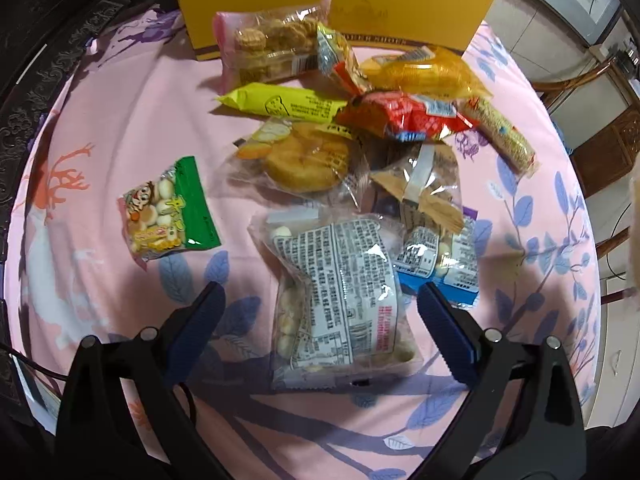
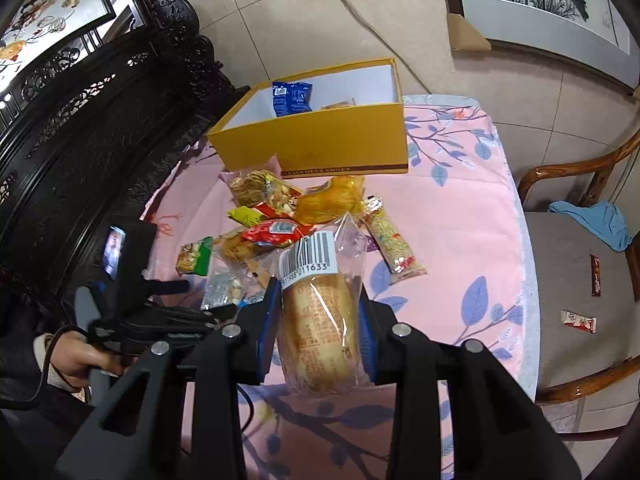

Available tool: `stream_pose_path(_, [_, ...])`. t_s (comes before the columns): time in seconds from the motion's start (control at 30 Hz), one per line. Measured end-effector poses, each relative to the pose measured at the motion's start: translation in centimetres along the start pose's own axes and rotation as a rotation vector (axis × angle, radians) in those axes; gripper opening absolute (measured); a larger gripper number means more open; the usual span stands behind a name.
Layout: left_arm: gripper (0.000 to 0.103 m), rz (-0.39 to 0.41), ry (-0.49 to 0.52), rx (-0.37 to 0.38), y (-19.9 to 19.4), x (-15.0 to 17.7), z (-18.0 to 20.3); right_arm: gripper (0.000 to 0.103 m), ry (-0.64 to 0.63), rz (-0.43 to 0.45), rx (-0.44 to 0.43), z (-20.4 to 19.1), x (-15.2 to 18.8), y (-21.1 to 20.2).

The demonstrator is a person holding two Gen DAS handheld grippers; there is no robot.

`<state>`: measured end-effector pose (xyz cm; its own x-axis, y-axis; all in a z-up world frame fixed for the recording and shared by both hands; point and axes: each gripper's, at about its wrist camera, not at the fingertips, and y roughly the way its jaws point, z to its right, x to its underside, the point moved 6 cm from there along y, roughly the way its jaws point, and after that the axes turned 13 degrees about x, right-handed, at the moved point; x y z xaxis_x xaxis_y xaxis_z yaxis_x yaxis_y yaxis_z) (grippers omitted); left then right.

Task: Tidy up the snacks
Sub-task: 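Grasp a bread roll bag with the right gripper and lift it, then drop the bread roll into the yellow box while the left drops a clear biscuit bag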

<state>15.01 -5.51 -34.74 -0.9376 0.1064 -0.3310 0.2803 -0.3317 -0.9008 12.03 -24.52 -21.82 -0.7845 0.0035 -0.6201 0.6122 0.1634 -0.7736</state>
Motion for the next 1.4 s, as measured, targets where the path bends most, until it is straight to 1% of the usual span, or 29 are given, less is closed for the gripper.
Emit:
stream_pose_path(0.03, [0.098,-0.003,0.006,0.0,0.2,0.1,-0.1,0.035,-0.001,0.002,-0.003,-0.2,-0.1,0.0])
stream_pose_path(0.07, [0.093,-0.004,0.013,-0.005,0.3,0.1,-0.1,0.035,-0.001,0.001,-0.004,-0.3,-0.2,0.0])
stream_pose_path(0.1, [0.085,-0.007,0.022,-0.008,0.5,0.2,-0.2,0.035,0.001,0.002,-0.004,-0.4,-0.3,0.0])
stream_pose_path(0.13, [0.066,-0.018,0.025,0.019,0.8,0.4,-0.2,0.035,0.002,0.003,-0.004,-0.4,-0.3,0.1])
stream_pose_path(0.17, [0.056,-0.027,0.022,0.035,1.0,0.5,-0.2,0.036,0.005,0.001,-0.002,-0.4,-0.3,0.1])
stream_pose_path(0.23, [0.049,-0.015,0.049,0.028,0.7,0.6,0.0,0.035,0.019,-0.001,-0.007,-0.4,-0.4,0.2])
stream_pose_path(0.27, [0.045,-0.011,0.062,0.029,0.5,0.6,0.1,0.035,0.025,0.0,-0.009,-0.3,-0.5,0.2])
stream_pose_path(0.3, [0.043,-0.002,0.067,0.039,0.1,0.7,0.2,0.036,0.031,0.0,-0.011,-0.3,-0.5,0.2])
stream_pose_path(0.4, [0.042,0.028,0.043,0.079,-1.3,0.7,0.2,0.036,0.049,0.006,-0.016,-0.2,-0.9,0.0])
stream_pose_path(0.47, [0.042,0.058,0.05,0.081,-2.6,0.7,0.4,0.036,0.057,0.011,-0.021,-0.1,-1.1,-0.1])
stream_pose_path(0.57, [0.042,0.106,0.046,0.106,-4.9,0.4,0.6,0.036,0.079,0.017,-0.039,0.0,-1.6,-0.4])
stream_pose_path(0.67, [0.042,0.159,0.036,0.122,-7.5,-0.3,0.3,0.036,0.088,0.024,-0.046,0.0,-2.2,-0.6])
stream_pose_path(0.8, [0.042,0.232,0.018,0.14,-10.8,-2.1,0.5,0.036,0.087,0.05,-0.062,-0.3,-3.5,-1.3])
stream_pose_path(1.0, [0.042,0.351,0.035,0.144,-15.6,-6.5,0.9,0.036,0.065,0.125,-0.066,-1.0,-7.3,-2.6])
stream_pose_path(1.07, [0.042,0.376,0.044,0.149,-16.7,-8.1,1.1,0.036,0.056,0.152,-0.072,-1.2,-9.3,-2.9])
stream_pose_path(1.17, [0.042,0.433,0.083,0.132,-19.0,-11.6,1.8,0.036,0.035,0.204,-0.065,-1.5,-12.7,-3.2])
stream_pose_path(1.27, [0.042,0.474,0.09,0.134,-20.8,-14.6,2.0,0.036,0.029,0.256,-0.073,-1.8,-16.2,-3.4])
stream_pose_path(1.3, [0.042,0.5,0.091,0.135,-21.7,-16.1,2.1,0.036,0.024,0.276,-0.069,-1.9,-17.6,-3.4])
stream_pose_path(1.4, [0.042,0.546,0.108,0.125,-23.2,-19.4,2.5,0.036,-0.003,0.329,-0.053,-2.5,-20.7,-3.1])
